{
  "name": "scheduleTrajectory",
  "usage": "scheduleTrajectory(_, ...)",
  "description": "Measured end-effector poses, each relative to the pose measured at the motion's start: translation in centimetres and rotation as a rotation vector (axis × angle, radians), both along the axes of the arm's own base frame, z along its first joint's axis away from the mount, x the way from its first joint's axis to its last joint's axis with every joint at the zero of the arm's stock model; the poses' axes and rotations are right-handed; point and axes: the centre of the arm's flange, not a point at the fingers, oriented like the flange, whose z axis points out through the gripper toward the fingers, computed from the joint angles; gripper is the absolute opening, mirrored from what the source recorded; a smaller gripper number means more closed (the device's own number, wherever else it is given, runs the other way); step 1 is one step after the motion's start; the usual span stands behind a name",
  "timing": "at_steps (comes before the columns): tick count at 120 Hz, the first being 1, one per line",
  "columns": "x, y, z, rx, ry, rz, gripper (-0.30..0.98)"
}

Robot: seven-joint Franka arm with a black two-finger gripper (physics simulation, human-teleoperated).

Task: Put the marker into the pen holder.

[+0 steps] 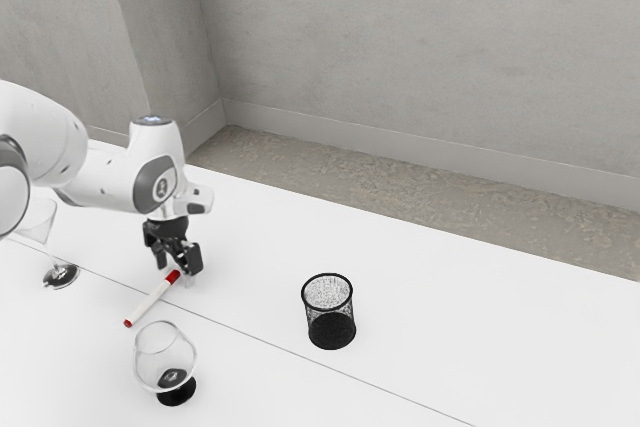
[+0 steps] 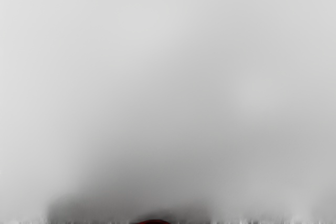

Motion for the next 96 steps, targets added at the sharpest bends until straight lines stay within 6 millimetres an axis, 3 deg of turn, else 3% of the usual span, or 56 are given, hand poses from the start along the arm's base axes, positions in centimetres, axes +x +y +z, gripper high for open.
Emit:
scheduleTrajectory(18, -0.05, 0.12, 0.17, 0.002, -0.003, 0.015, 0.58)
scheduleTrajectory(61, -0.20, 0.14, 0.37, 0.005, -0.005, 0.039, 0.21)
scheduleTrajectory(77, -0.19, 0.16, 0.43, 0.015, -0.005, 0.046, 0.14)
scheduleTrajectory(96, -0.09, 0.17, 0.76, 0.038, -0.012, 0.063, -0.05)
